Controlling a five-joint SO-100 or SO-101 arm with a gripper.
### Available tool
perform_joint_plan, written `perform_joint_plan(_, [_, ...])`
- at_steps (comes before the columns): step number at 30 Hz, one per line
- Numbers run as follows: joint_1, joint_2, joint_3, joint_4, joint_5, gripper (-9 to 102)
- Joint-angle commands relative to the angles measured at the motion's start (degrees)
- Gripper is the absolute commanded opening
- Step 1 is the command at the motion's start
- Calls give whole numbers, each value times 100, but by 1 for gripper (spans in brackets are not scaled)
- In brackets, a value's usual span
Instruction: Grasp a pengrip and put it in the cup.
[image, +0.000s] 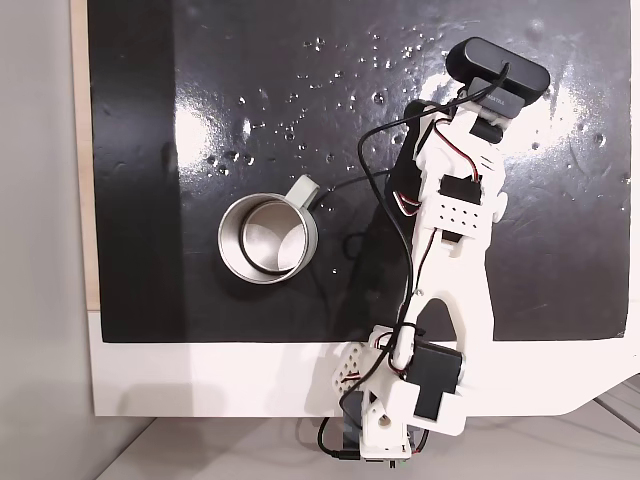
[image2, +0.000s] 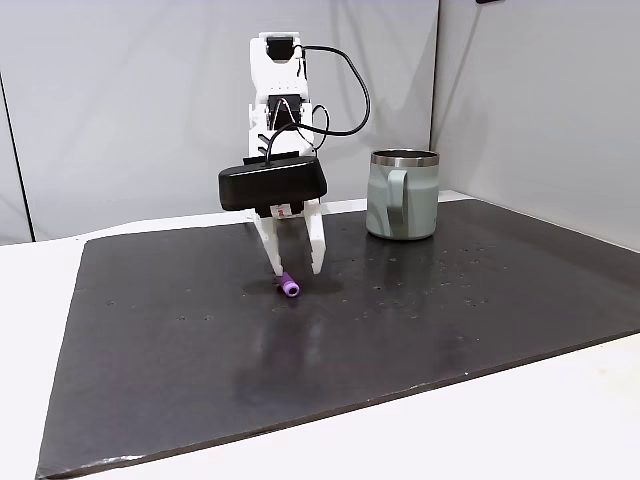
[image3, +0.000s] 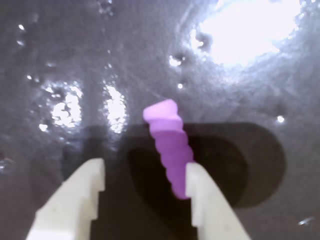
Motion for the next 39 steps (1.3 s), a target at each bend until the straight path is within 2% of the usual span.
perform_joint_plan(1, [9,-79,-439,-62,-325,22])
perform_joint_plan(12, [237,-765,-729,-105,-765,21])
perform_joint_plan(15, [272,-835,-729,-211,-888,17])
perform_joint_plan(20, [325,-879,-729,-352,-896,2])
perform_joint_plan(25, [334,-624,-598,-264,-809,0])
perform_joint_plan(32, [-44,756,-721,1415,-105,0])
perform_joint_plan(39, [-976,2830,-624,3366,729,0])
